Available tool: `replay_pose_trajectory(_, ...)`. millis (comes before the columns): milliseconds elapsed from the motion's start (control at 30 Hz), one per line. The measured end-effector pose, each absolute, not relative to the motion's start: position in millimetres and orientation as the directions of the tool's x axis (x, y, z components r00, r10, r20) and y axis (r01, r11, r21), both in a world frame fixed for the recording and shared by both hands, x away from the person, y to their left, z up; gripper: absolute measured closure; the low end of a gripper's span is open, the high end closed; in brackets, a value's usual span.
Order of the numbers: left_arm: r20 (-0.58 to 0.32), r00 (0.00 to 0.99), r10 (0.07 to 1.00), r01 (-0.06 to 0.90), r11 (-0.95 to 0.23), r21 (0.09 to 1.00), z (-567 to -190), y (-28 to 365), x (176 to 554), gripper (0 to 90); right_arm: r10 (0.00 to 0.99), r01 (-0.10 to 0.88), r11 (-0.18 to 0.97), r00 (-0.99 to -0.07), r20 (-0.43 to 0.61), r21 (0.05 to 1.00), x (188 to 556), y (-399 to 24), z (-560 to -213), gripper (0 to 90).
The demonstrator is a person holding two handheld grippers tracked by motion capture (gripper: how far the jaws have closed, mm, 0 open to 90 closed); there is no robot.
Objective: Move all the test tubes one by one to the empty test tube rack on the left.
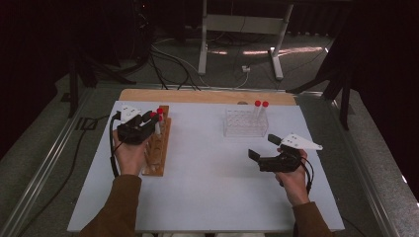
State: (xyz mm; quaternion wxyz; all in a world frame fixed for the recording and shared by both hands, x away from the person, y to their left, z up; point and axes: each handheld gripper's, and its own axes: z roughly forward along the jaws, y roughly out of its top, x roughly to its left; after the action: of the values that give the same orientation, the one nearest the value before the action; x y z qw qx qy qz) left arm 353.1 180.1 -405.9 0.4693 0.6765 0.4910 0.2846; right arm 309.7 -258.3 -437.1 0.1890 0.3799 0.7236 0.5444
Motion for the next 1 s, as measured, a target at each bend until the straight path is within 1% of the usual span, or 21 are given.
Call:
replay_pose_trajectory(467, -0.082, 0.345, 0.935, 0.445, -0.086, 0.892, -437, 180, 354, 70.7, 0.755, 0.342, 0.12, -0.641, 0.138, 0.932, 309, -258, -437, 0.0)
replay_pose_trajectory(767, -0.085, 0.345, 0.935, 0.464, -0.091, 0.881, -446, 181, 353, 70.5, 0.756, 0.342, 0.12, -0.64, 0.138, 0.932, 309, -258, -438, 0.0)
replay_pose_trajectory(1000, -0.085, 0.339, 0.937, 0.475, -0.092, 0.875, -446, 180, 354, 69.0, 0.754, 0.342, 0.119, -0.642, 0.139, 0.932, 309, -258, -438, 0.0)
